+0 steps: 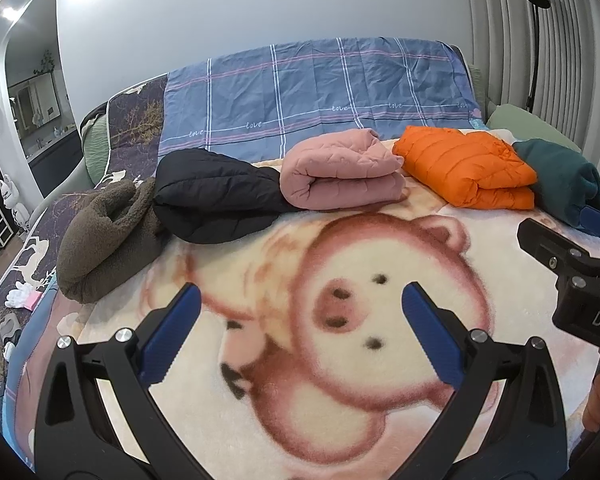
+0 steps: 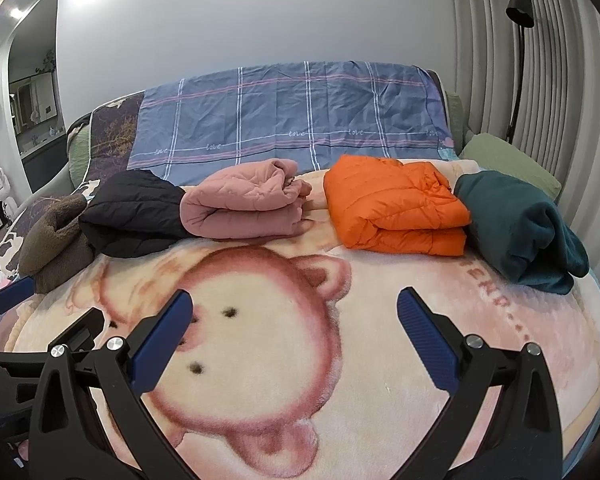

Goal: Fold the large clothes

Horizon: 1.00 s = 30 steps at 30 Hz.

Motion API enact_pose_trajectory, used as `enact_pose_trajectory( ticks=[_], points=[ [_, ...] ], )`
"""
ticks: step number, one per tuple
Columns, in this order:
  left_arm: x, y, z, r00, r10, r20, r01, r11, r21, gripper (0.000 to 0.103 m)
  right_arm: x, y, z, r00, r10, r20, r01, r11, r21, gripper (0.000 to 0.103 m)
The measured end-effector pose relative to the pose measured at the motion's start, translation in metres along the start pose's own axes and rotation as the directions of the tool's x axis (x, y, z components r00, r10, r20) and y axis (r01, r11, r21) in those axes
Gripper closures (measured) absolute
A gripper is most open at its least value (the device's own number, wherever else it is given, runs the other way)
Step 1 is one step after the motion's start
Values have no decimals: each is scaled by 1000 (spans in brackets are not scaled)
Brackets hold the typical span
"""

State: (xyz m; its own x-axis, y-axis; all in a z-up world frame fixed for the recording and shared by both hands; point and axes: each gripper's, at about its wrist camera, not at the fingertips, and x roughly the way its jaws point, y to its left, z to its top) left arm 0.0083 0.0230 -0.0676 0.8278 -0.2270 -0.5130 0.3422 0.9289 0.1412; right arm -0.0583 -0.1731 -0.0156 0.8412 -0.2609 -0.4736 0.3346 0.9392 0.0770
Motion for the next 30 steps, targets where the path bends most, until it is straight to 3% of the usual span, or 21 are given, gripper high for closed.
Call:
enact_pose_trajectory(
  ticks=[30],
  points=[
    [2,2,-4,1000,7,-13,-7,1000,-3,2,0,0,-2,1000,1,-7,-1,1000,-2,1]
  ],
)
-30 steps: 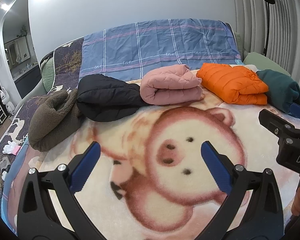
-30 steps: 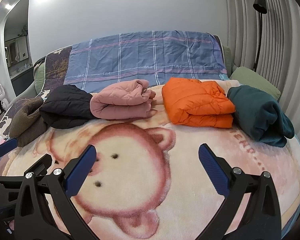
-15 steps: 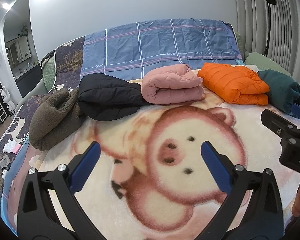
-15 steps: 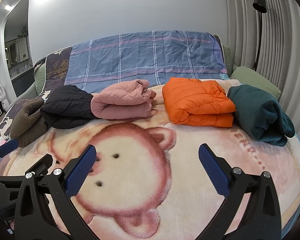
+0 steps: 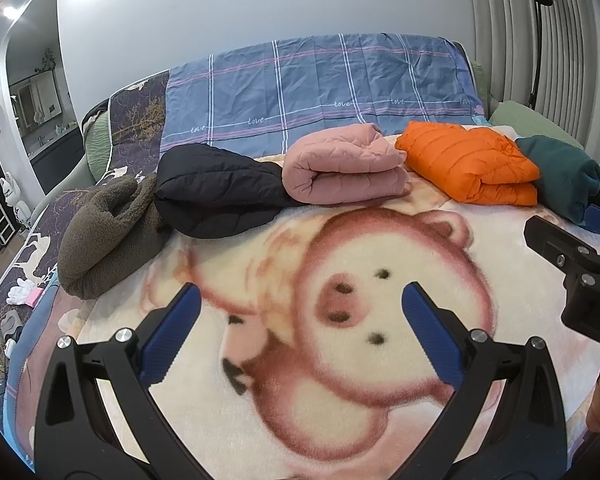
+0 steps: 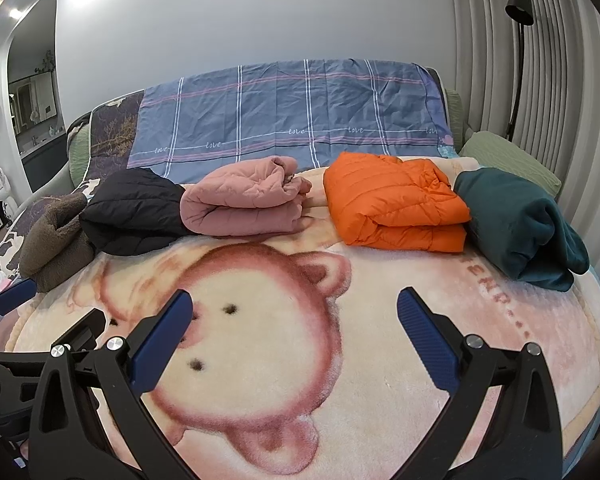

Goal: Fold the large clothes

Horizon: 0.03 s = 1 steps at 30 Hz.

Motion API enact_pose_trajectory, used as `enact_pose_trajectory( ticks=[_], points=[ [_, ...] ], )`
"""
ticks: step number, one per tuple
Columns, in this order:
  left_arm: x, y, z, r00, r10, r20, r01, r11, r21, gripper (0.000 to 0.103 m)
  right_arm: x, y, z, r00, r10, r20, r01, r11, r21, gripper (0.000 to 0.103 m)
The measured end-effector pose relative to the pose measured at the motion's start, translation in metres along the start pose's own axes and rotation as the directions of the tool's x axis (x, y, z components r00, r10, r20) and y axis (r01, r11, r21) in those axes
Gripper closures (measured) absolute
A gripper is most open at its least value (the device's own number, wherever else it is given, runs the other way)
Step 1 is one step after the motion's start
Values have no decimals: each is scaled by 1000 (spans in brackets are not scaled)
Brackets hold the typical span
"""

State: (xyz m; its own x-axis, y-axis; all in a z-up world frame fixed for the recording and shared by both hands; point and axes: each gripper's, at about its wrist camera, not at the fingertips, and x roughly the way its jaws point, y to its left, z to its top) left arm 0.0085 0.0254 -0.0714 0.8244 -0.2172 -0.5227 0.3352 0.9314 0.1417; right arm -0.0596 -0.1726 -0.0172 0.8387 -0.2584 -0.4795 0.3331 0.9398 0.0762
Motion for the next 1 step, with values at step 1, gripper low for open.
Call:
enact_pose_trajectory(
  ticks=[1],
  points=[
    [0,0,0,1000,-1,0,1,1000,0,2,0,0,0,1000,0,0,0,1000,0,1]
  ],
)
